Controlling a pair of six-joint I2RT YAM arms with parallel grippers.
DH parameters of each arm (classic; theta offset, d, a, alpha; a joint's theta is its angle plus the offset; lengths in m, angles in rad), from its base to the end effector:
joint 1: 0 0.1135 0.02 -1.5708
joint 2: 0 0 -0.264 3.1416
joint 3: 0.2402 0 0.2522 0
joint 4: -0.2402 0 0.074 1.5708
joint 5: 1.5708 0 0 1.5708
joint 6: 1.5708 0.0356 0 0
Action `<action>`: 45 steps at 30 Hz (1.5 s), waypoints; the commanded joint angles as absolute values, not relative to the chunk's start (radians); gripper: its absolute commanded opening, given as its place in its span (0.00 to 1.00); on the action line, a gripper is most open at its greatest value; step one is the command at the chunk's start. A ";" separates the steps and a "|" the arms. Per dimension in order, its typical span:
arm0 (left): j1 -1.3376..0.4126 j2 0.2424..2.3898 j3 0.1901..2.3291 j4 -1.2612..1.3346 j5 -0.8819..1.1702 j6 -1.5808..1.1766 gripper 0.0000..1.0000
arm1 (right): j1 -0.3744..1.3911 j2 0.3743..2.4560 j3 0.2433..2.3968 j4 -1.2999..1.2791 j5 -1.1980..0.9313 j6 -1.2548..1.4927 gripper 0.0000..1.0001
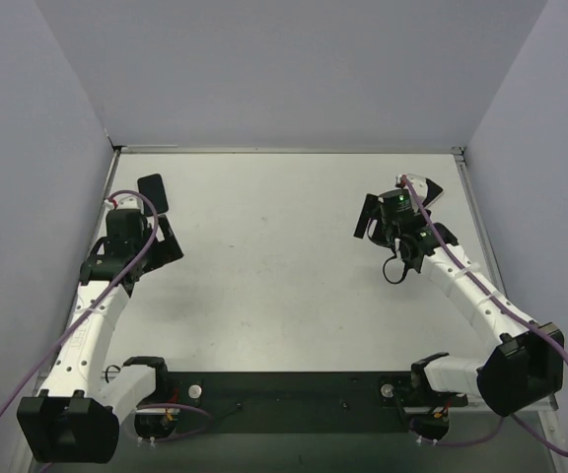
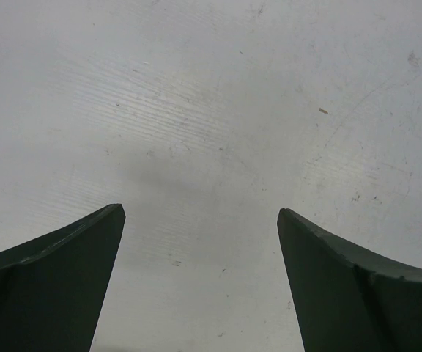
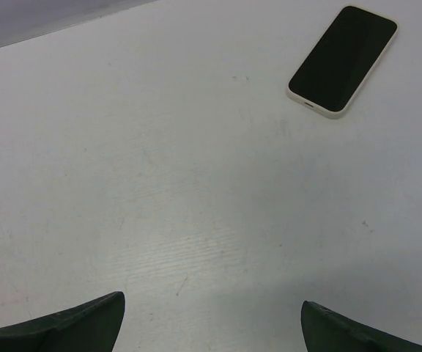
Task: Take the phone out of the phone case
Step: Pick up the phone at the center of the board.
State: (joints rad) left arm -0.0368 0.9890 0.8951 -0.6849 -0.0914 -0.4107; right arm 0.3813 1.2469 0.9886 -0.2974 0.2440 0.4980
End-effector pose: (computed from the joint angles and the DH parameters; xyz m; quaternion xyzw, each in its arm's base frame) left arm 0.2023 -0.0042 0.2939 -0.1886 0.9023 -0.0444 0.3851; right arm 0.2634 0.0963 0.3019 0.1096 0.8625 0.1091 0.4818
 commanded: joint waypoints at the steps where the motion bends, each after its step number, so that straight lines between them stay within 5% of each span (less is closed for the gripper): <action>1: -0.028 1.002 0.953 -0.687 -0.113 -0.416 0.98 | 0.388 1.261 1.028 -0.316 0.264 0.517 1.00; 8: -0.029 1.012 0.951 -0.693 -0.140 -0.452 0.97 | 0.353 1.348 1.081 -0.373 0.347 0.560 1.00; 13: -0.032 1.025 0.945 -0.696 -0.092 -0.476 0.97 | 0.136 1.520 1.184 -0.402 0.191 0.652 0.99; 27: -0.038 1.046 1.002 -0.756 -0.120 -0.426 0.97 | -0.063 2.169 1.908 -0.675 0.175 0.696 0.98; 45: -0.038 1.025 0.963 -0.770 -0.169 -0.430 0.97 | -0.110 2.425 2.184 -0.706 0.134 0.673 1.00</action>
State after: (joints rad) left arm -0.0376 1.0519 0.9592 -0.7654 -0.1448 -0.4343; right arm -0.1101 2.3863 2.1201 -0.6537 0.1555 0.6823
